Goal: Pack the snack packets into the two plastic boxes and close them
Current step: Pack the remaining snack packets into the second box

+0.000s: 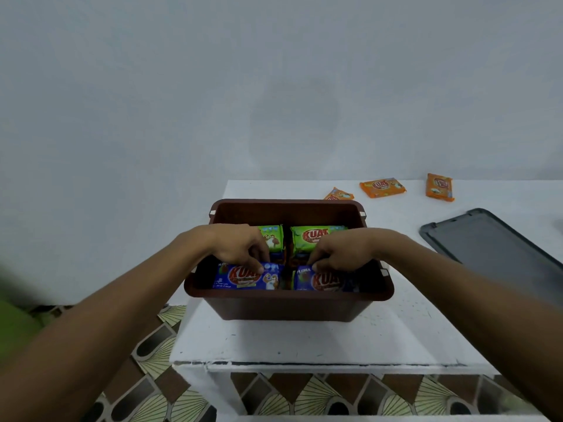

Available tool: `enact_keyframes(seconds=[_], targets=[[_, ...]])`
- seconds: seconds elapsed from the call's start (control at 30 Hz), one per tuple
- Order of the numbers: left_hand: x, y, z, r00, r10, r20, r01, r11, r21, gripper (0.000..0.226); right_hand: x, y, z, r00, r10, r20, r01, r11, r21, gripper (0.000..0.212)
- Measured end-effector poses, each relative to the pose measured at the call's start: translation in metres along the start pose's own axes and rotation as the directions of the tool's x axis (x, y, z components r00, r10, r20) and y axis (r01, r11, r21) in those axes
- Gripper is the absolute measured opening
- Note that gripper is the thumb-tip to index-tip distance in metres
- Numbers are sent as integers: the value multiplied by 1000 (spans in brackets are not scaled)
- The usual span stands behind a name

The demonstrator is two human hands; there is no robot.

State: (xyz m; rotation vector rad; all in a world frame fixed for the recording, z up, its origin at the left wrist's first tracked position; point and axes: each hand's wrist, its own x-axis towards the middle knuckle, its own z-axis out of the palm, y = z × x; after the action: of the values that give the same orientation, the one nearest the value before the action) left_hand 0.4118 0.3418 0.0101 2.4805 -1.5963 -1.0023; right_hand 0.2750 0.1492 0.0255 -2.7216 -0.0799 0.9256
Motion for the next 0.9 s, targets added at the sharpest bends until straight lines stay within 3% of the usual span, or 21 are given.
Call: enact_keyframes(seconds=[0.2, 0.3, 0.4, 0.47, 0.53, 0.57, 0.63, 0.7, 0.77, 0.83, 0.9], targets=[[-3, 5, -5, 998, -35, 61, 35, 999, 3, 31, 1, 5, 4, 999, -39, -16, 38, 999, -30, 39], [-1, 5, -7, 999, 8, 31, -8, 1000, -30, 33, -5, 12, 3, 970, -125, -208, 136, 990, 40, 33], [4, 12, -12, 990, 74, -121, -105, 957, -270, 30, -18, 34, -6, 833, -131, -537, 247, 957, 150, 20], [9, 26, -18, 966, 91, -243, -195, 873, -447, 27, -24, 61, -8, 665, -24, -747, 318, 913, 254, 19], [21, 41, -25, 926, 87, -367, -285, 799, -530, 24, -26, 96, -3, 526, 131, -840, 295, 898, 325, 25], [27, 47, -29, 904, 81, -420, -319, 782, -536, 22, -25, 112, 1, 508, 184, -842, 237, 910, 341, 26], [47, 61, -39, 864, 67, -499, -358, 779, -515, 18, -22, 143, 11, 597, 190, -779, 106, 944, 312, 22], [69, 74, -51, 831, 39, -555, -373, 780, -503, 16, -16, 165, 24, 770, 110, -629, 25, 979, 202, 23], [92, 87, -62, 807, 13, -591, -373, 788, -491, 14, -8, 179, 33, 891, 42, -452, -9, 997, 75, 43], [119, 95, -72, 802, -6, -598, -340, 818, -464, 12, 1, 190, 37, 919, -4, -395, -10, 999, -33, 57], [146, 100, -83, 809, -30, -588, -280, 860, -428, 11, 9, 204, 32, 897, -59, -438, -20, 985, -173, 57]])
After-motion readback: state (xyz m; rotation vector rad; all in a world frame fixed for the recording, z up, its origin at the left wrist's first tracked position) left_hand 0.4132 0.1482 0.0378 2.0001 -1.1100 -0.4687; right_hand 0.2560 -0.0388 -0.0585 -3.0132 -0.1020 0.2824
